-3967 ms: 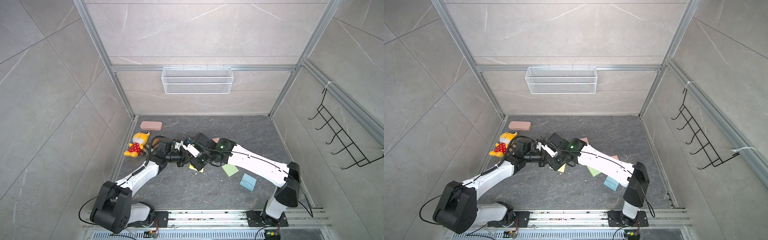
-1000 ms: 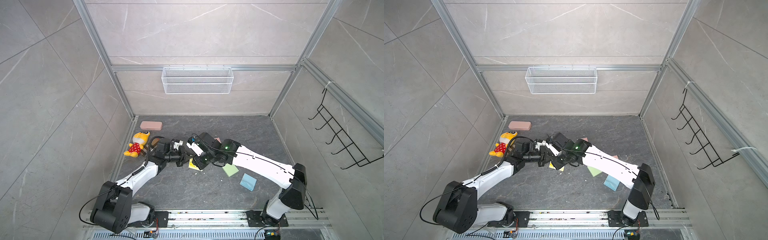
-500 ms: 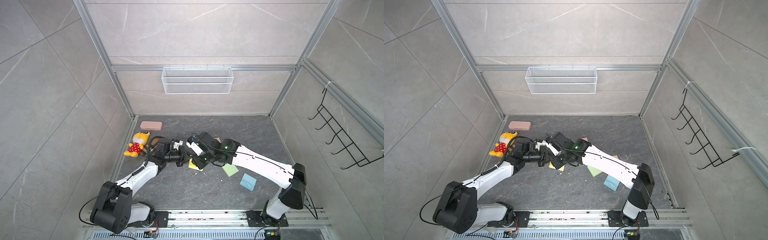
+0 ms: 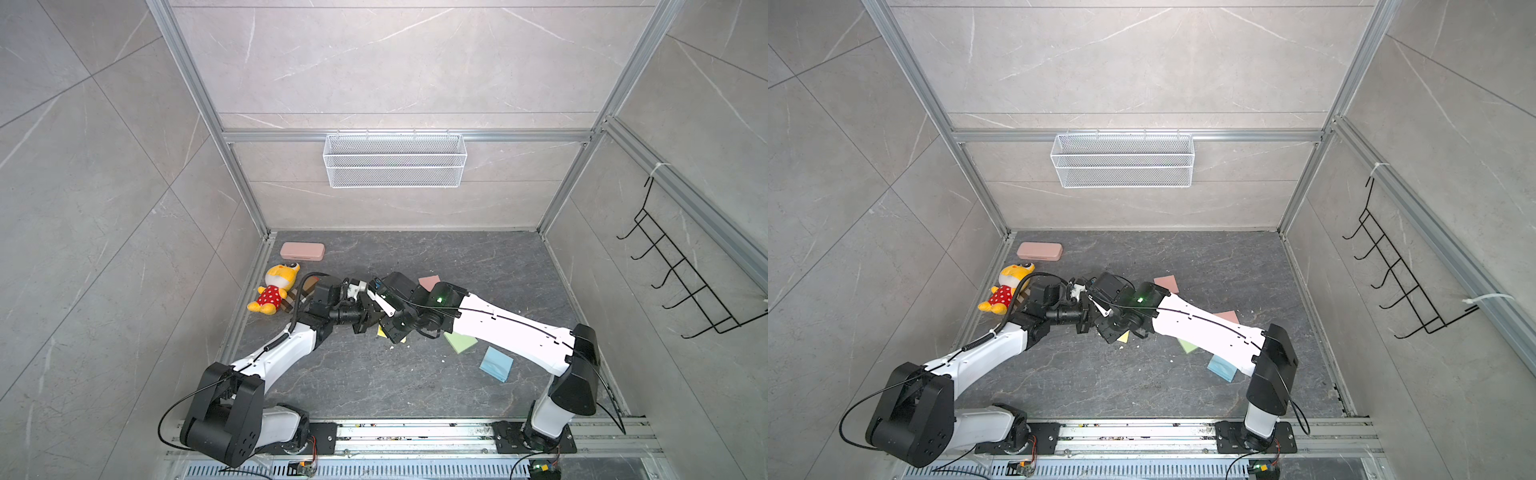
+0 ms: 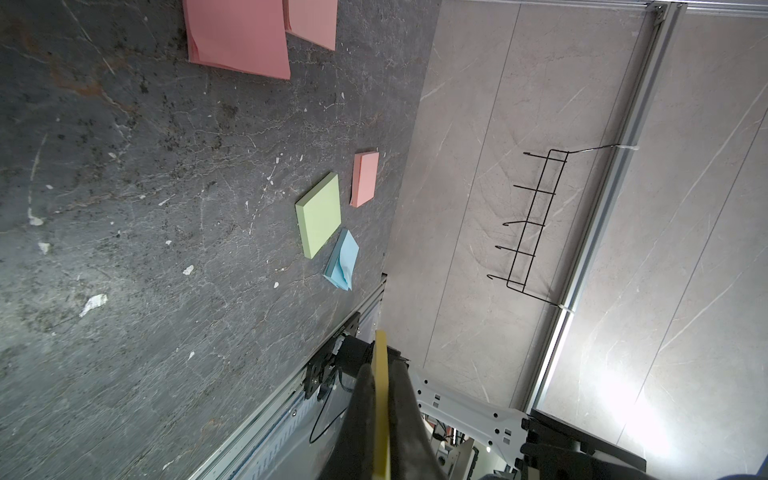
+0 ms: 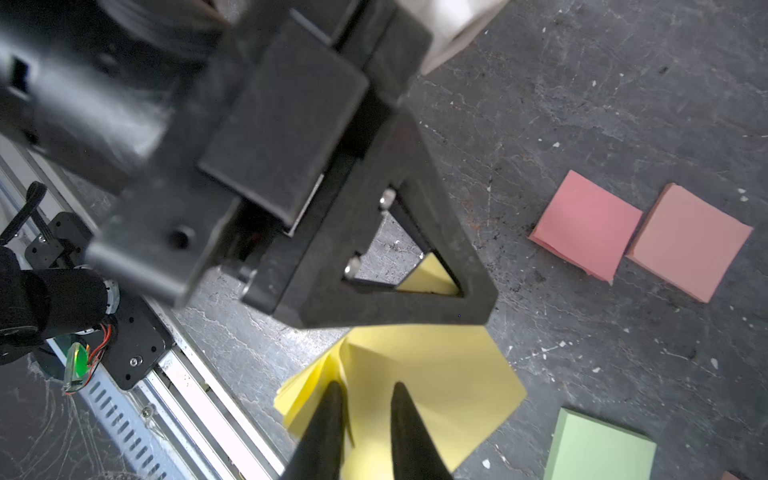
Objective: Tear off pages from different memo pads
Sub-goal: Tear off the paper from the memo pad.
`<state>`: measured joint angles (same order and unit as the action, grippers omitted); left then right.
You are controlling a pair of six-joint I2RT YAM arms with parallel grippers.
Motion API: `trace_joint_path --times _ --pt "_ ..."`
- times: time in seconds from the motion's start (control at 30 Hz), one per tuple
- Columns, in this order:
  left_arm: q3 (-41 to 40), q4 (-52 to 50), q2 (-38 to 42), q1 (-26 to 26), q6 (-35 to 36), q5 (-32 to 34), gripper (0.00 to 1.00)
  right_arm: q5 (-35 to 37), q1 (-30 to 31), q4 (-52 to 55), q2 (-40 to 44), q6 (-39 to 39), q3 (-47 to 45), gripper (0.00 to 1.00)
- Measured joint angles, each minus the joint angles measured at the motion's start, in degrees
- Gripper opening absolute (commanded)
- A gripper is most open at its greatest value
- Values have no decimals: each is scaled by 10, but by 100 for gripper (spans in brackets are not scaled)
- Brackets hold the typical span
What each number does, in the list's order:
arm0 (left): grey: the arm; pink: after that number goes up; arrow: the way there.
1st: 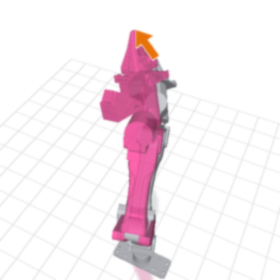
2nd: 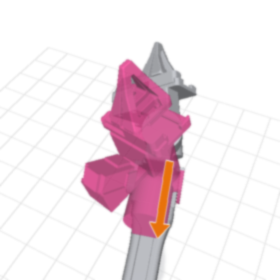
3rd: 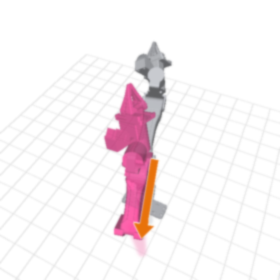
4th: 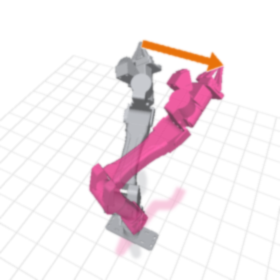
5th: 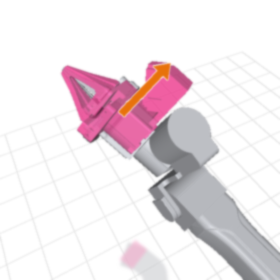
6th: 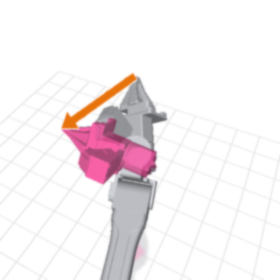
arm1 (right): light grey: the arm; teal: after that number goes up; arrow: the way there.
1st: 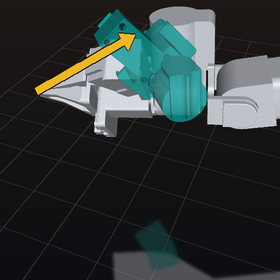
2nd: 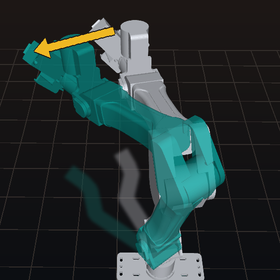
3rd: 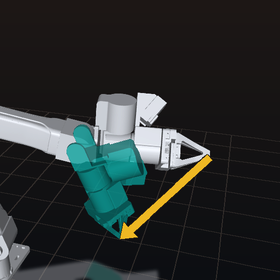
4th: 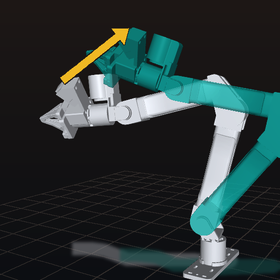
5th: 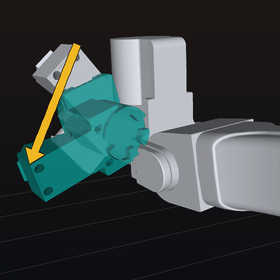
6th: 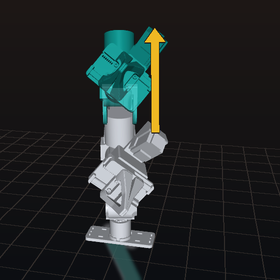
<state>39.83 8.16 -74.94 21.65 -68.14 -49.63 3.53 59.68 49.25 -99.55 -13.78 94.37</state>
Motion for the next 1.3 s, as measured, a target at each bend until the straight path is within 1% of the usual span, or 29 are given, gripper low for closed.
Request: trace_joint_path --times 0.17,0.33,0.47,0.5,0.67,0.8,0.83,0.9,1.07,1.2,1.3 --pt "3 0 0 0 0 0 0 26 6 3 0 13 0 19" --pt "3 -1 0 0 0 0 0 57 27 14 -7 31 14 17" --pt "3 -4 0 0 0 0 0 67 39 20 -14 45 14 2" --pt "3 -5 0 0 0 0 0 70 40 21 -16 48 14 0" --pt "3 -6 0 0 3 1 1 94 40 30 -18 55 19 0" --pt "4 -17 1 -2 14 0 31 134 40 52 -23 75 38 0" --pt "5 -21 3 -5 17 -1 37 145 40 57 -25 82 44 0" --pt "5 -25 10 -14 23 -5 45 163 40 66 -26 94 55 0" --pt "4 -9 48 -54 40 -25 62 193 40 83 -38 120 88 0" --pt "-21 12 106 -74 66 -19 76 197 32 96 -44 128 111 0" --pt "-55 24 156 -74 83 -8 79 197 25 108 -45 135 137 0"
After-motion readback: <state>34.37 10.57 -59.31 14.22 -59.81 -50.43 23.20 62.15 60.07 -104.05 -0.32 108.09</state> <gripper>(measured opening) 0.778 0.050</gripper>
